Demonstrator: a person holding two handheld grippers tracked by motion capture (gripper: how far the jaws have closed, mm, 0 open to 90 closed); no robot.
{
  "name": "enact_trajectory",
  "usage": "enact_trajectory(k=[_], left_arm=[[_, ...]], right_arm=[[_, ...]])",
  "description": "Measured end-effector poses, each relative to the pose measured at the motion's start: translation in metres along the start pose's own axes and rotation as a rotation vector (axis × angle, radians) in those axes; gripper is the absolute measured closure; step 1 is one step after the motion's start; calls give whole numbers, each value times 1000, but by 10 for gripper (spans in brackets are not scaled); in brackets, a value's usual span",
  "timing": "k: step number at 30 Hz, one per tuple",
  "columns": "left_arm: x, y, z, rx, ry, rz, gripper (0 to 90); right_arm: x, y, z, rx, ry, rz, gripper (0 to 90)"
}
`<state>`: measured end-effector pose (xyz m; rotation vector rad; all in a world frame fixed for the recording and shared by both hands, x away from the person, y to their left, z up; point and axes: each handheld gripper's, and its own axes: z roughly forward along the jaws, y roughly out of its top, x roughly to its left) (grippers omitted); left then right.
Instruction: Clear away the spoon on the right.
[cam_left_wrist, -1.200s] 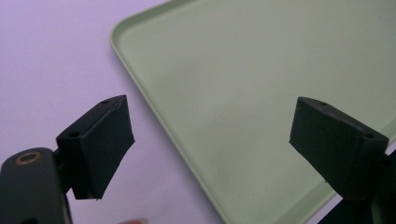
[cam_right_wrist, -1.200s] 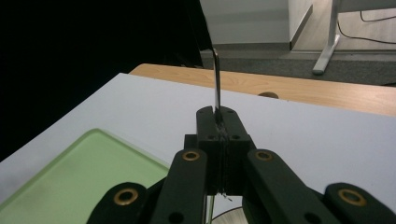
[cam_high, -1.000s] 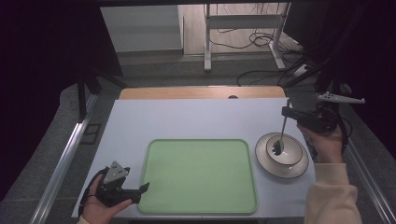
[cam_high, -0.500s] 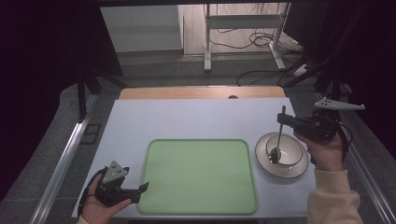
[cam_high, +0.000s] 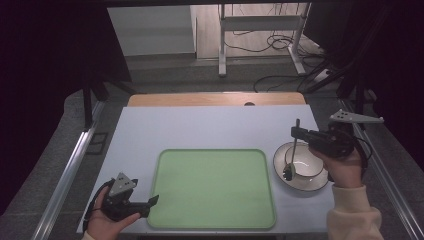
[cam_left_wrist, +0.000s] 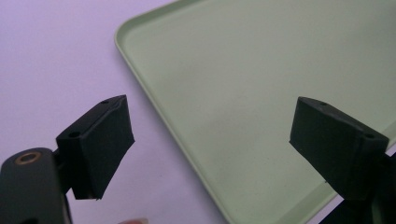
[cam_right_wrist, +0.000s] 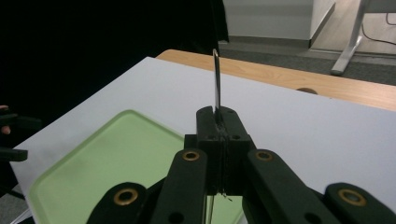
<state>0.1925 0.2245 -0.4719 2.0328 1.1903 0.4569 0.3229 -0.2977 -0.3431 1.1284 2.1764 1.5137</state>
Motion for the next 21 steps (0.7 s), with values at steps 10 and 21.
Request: enact_trajectory(k=[10, 21], left_arm=[[1, 0, 1, -1, -2, -4, 129], [1, -1, 1, -5, -5, -13, 129]], right_arm=[[20, -5, 7, 18, 39, -1, 885], [40, -15, 13, 49, 70, -5, 884]])
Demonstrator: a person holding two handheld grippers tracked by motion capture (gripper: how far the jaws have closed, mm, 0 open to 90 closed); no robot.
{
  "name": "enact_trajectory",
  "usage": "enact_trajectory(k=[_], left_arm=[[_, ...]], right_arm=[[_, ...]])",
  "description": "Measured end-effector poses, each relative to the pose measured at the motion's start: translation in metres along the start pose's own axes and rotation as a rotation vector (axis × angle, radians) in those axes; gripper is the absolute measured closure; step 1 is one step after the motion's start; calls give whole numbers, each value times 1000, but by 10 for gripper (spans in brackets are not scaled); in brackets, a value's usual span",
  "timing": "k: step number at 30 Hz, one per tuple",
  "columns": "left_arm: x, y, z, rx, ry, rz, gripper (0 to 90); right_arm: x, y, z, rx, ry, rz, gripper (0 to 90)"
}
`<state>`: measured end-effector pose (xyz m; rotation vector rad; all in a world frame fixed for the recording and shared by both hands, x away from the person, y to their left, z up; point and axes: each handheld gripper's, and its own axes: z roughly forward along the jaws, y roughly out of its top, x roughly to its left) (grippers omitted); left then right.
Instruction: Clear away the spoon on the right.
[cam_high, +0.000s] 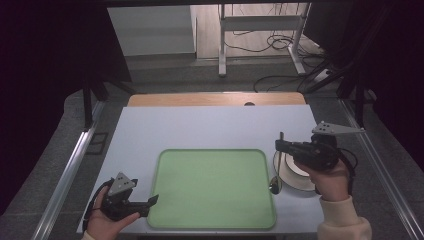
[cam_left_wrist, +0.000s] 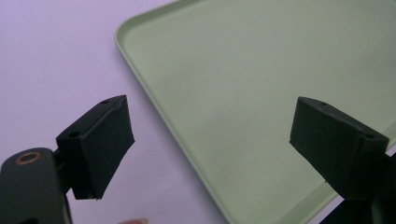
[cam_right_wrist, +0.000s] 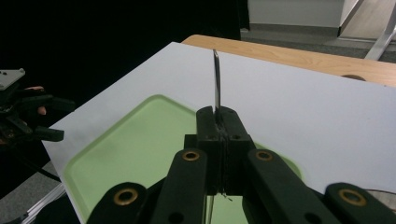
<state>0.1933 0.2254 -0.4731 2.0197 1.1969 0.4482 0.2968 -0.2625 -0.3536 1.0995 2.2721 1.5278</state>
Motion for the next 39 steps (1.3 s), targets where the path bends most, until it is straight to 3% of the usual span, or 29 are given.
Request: enact_trajectory(k=[11, 24, 34, 39], left_arm=[[-1, 0, -1, -5, 6, 2, 129], [1, 0, -3, -9, 9, 6, 132], [0, -1, -3, -7, 11, 8, 134], [1, -1, -3, -8, 11, 6, 134]], right_arm=[[8, -7, 7, 23, 21, 18, 883], [14, -14, 28, 80, 48, 47, 882], [15, -25, 54, 158, 28, 67, 881], [13, -35, 69, 209, -21, 68, 880]])
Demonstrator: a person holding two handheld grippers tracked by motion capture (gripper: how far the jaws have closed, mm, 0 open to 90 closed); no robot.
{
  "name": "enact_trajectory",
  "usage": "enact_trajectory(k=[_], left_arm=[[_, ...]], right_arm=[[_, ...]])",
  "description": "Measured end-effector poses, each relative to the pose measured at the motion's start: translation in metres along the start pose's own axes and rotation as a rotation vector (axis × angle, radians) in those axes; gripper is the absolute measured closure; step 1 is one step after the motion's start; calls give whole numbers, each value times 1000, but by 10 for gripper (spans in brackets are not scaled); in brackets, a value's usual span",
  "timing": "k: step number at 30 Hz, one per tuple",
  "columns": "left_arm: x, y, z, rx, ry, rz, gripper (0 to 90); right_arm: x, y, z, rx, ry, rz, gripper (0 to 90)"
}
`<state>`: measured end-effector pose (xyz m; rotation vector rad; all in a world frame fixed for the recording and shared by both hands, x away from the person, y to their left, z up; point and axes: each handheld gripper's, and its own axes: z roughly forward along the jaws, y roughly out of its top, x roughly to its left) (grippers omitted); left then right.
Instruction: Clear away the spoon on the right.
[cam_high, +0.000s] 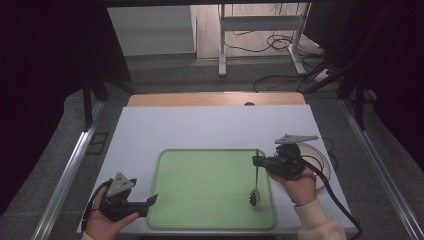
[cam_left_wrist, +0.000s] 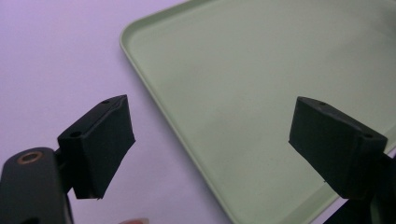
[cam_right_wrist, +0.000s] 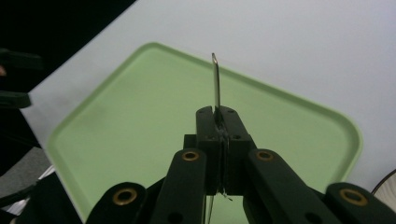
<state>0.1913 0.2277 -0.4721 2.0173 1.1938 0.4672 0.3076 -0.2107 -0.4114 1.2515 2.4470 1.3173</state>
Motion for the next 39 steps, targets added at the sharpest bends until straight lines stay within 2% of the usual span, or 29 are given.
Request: enact_trajectory(k=[5, 12, 15, 16, 19, 20, 21, 22, 26, 29, 34, 39], left_arm=[[0, 0, 0, 1, -3, 4, 135], [0, 0, 1, 3, -4, 6, 135], [-1, 0, 2, 8, -7, 9, 136], [-1, 0, 2, 8, -7, 9, 135], [-2, 0, 4, 19, -11, 19, 136], [-2, 0, 4, 19, -11, 19, 136], [-2, 0, 4, 21, -12, 21, 136], [-2, 0, 4, 21, -12, 21, 136], [-1, 0, 5, 24, -13, 18, 137], [-2, -1, 5, 25, -14, 20, 137], [-2, -1, 5, 25, -14, 21, 137], [-2, -1, 5, 26, -13, 21, 136]], right_arm=[[-5, -5, 12, 24, -9, 21, 880], [-7, -9, 19, 42, -27, 42, 881], [-12, -10, 29, 69, -45, 87, 877], [-12, -10, 29, 69, -45, 87, 877], [-17, -9, 40, 104, -73, 144, 859], [-17, -9, 40, 104, -73, 144, 859], [-20, -11, 46, 131, -111, 146, 838], [-21, -12, 49, 144, -125, 145, 830], [-21, -14, 56, 166, -126, 140, 825], [-22, -18, 68, 202, -148, 141, 811], [-23, -21, 75, 216, -160, 137, 794], [-24, -25, 81, 250, -184, 120, 724]])
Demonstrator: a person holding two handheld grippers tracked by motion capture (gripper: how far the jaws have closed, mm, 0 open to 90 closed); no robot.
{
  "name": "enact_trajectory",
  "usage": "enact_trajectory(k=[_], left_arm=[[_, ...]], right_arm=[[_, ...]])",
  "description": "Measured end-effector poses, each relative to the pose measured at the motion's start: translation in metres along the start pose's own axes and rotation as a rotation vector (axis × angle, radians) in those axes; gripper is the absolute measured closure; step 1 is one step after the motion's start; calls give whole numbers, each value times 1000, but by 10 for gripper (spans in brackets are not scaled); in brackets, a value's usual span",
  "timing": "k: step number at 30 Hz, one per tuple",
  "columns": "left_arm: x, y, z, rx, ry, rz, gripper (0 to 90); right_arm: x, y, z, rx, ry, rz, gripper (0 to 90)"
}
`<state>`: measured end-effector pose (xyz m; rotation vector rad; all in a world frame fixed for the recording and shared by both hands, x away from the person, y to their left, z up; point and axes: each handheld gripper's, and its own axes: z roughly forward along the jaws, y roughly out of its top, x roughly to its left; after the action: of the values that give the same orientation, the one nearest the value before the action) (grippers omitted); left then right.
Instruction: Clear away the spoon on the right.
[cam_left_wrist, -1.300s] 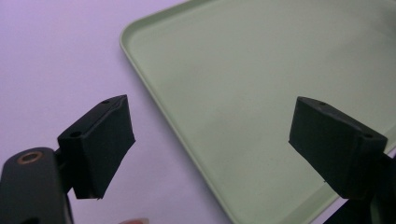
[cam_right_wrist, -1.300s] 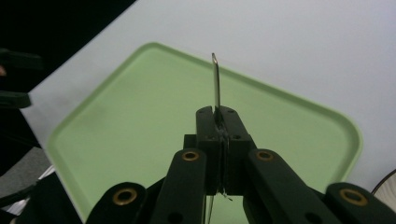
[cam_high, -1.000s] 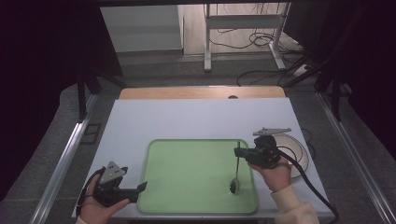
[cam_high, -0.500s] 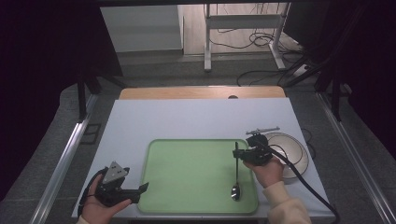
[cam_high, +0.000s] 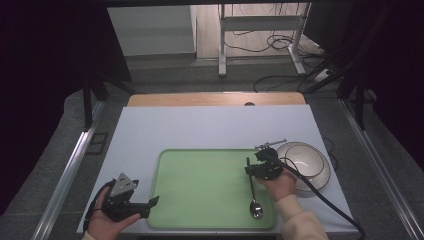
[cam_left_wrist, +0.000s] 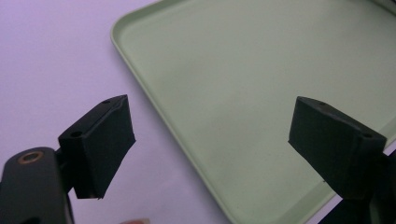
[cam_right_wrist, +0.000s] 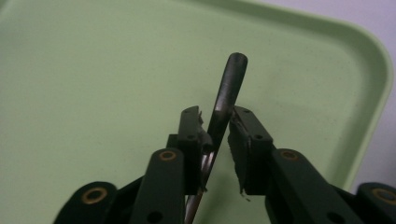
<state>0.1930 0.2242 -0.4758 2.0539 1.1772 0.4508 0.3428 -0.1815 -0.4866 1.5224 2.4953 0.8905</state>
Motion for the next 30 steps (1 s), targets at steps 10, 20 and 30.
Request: enact_trajectory(k=[10, 20, 30], left_arm=[[0, 0, 0, 4, -2, 0, 136], [0, 0, 0, 5, -2, 1, 136], [1, 0, -1, 4, -1, 4, 136]], right_arm=[[1, 4, -2, -46, 12, -17, 217], [12, 12, -5, -128, -63, -148, 160], [15, 11, -16, -156, -30, -158, 169]])
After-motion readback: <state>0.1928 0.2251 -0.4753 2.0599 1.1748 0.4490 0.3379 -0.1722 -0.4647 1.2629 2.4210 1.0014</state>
